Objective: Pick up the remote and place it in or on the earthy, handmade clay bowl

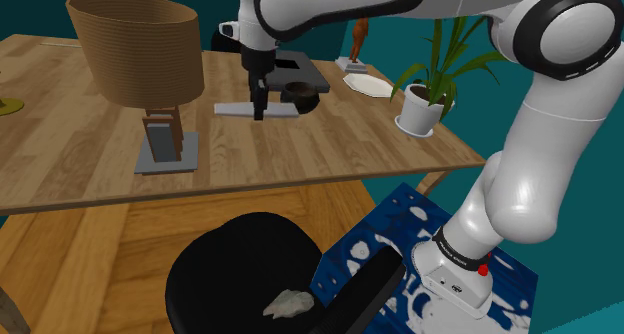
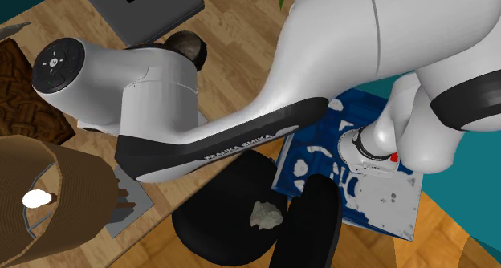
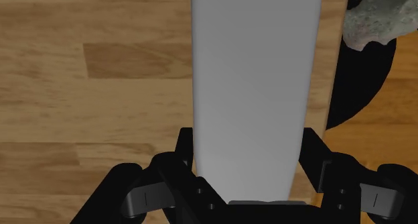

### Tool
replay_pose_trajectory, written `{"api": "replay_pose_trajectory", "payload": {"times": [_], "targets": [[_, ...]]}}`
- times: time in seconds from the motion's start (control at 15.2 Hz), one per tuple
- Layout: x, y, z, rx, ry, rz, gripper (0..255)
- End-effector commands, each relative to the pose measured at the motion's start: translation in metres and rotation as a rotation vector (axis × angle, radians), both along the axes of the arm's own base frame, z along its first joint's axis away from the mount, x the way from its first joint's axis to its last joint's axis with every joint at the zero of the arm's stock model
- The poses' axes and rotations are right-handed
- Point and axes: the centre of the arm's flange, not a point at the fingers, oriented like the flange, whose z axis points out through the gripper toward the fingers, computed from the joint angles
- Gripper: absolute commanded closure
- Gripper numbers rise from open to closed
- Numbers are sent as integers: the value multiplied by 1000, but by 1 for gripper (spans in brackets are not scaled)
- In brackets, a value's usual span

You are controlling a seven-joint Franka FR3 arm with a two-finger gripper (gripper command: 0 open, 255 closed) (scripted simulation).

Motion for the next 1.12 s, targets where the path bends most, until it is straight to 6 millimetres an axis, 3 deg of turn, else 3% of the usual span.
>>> {"api": "replay_pose_trajectory", "payload": {"times": [0.0, 0.33, 1.06], "targets": [[1, 0, 10, 0, 0, 0, 255], [1, 0, 34, 0, 0, 0, 255], [58, -134, 35, 0, 0, 0, 255]]}}
